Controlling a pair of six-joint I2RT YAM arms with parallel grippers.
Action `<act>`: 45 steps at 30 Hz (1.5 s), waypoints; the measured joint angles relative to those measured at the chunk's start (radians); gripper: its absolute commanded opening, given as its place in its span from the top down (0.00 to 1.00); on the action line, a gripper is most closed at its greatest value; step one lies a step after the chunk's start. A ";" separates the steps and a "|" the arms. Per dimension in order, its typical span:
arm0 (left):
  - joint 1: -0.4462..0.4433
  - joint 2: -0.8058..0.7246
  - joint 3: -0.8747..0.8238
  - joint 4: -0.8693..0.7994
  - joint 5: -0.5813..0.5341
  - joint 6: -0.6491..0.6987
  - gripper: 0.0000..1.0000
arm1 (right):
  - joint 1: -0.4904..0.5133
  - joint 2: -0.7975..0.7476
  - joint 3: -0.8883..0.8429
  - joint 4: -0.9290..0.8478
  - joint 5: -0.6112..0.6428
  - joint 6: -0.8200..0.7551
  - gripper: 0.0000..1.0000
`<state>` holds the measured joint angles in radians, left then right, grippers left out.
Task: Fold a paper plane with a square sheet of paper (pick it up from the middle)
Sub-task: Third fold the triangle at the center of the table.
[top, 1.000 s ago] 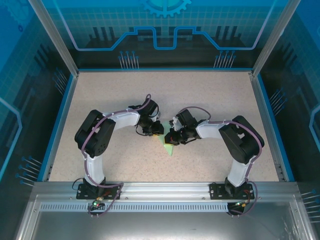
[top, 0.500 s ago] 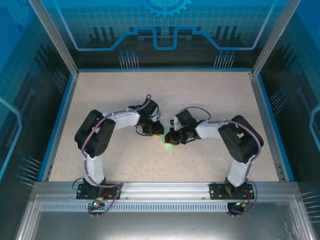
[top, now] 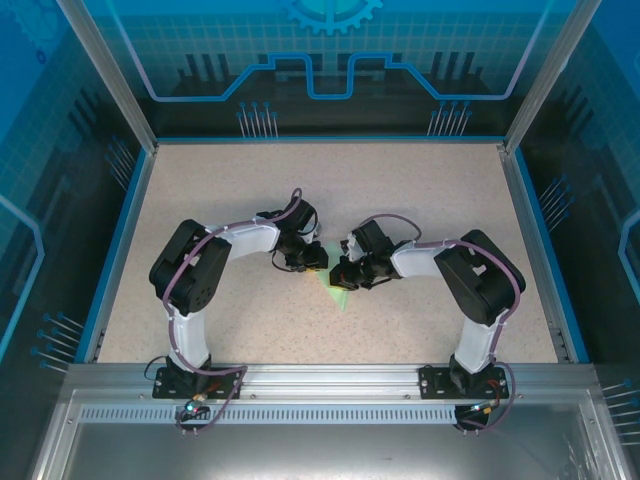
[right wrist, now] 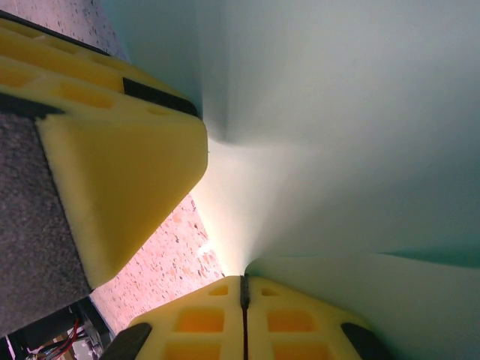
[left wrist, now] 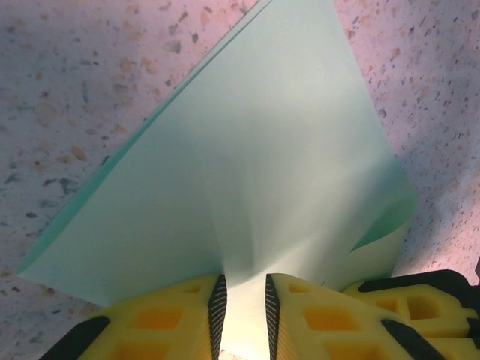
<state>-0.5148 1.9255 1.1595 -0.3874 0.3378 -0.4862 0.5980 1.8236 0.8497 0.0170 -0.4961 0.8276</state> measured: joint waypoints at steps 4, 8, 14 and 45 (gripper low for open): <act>0.000 0.000 -0.001 0.002 0.000 0.000 0.75 | 0.000 0.002 0.000 0.000 0.002 0.000 0.83; 0.000 0.000 -0.002 0.003 0.002 0.000 0.74 | 0.002 0.001 0.002 0.010 -0.010 0.000 0.74; 0.002 0.000 -0.003 0.004 0.008 0.000 0.74 | 0.003 -0.001 0.003 0.013 -0.019 0.000 0.69; 0.015 -0.153 -0.137 0.076 0.114 -0.111 0.75 | 0.005 -0.004 -0.024 0.049 -0.001 -0.020 0.84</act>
<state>-0.4999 1.7725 1.0225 -0.3111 0.4515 -0.5968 0.6025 1.8198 0.8253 0.0658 -0.4969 0.8074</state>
